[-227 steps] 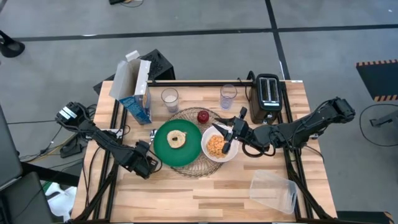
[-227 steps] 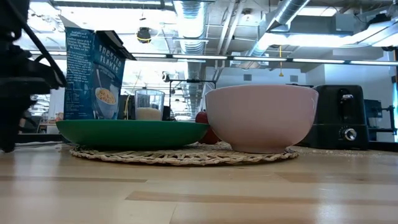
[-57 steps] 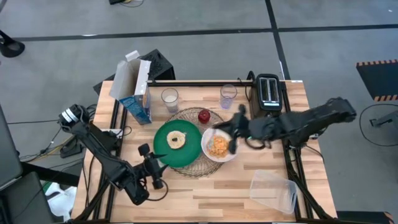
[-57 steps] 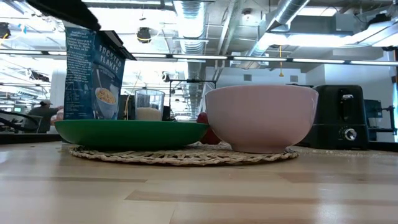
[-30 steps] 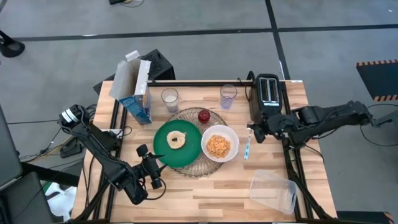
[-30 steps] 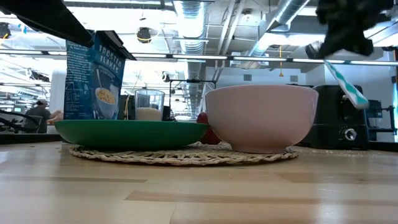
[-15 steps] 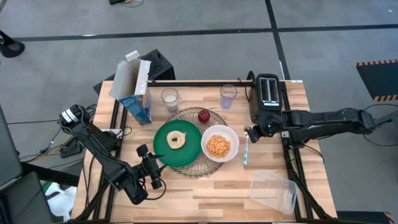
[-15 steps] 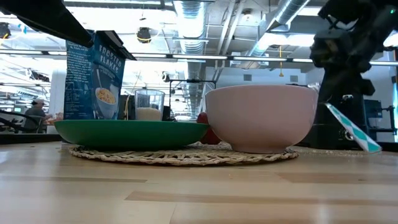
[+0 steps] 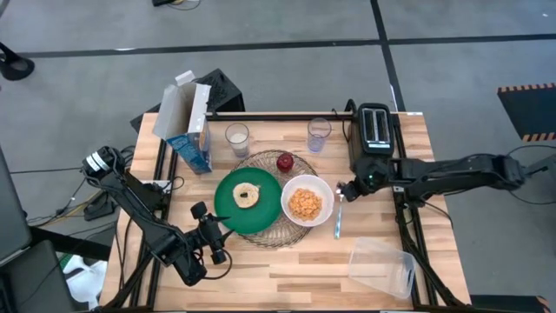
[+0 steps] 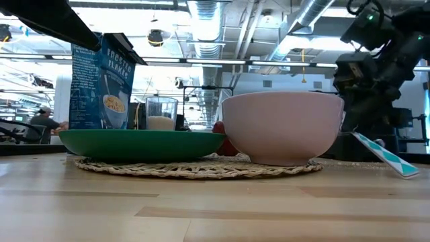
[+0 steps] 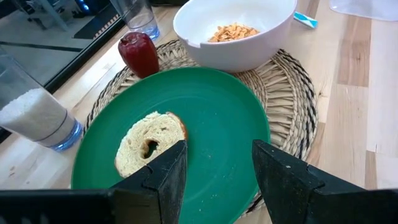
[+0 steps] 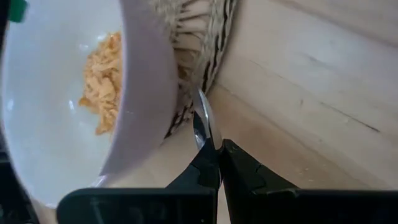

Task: Arrange a breakfast setting
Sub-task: Put the blue patterned spoon to the right of the white bowl

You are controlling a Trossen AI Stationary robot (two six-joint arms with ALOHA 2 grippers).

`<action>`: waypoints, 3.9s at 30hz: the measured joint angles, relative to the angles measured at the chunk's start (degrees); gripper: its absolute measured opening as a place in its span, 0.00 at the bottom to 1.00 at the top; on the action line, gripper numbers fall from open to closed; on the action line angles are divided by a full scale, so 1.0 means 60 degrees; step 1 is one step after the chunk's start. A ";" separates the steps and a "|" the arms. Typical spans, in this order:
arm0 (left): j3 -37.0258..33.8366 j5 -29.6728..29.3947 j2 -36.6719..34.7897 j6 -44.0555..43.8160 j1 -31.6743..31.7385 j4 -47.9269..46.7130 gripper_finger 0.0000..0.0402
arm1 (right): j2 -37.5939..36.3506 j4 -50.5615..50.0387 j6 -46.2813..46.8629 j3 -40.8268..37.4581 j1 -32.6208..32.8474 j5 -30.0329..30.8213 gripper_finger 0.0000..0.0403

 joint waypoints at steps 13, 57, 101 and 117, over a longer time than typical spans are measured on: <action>0.0000 0.0001 0.0000 0.0019 0.0000 0.0066 0.43 | 0.2017 0.0772 -0.0189 -0.0058 -0.0441 0.0228 0.07; 0.0000 -0.0002 0.0000 -0.0004 0.0000 0.0069 0.43 | 0.3179 0.1714 -0.0028 -0.0064 -0.0597 0.1077 0.43; -0.0004 0.0019 0.0000 -0.0073 0.0000 0.0102 0.43 | 0.3969 0.0403 0.2985 0.0858 0.4441 0.1716 0.43; -0.0004 0.0093 0.0000 -0.0073 0.0000 0.0138 0.43 | 0.3619 -0.1116 0.3206 0.1500 0.4704 0.0572 0.43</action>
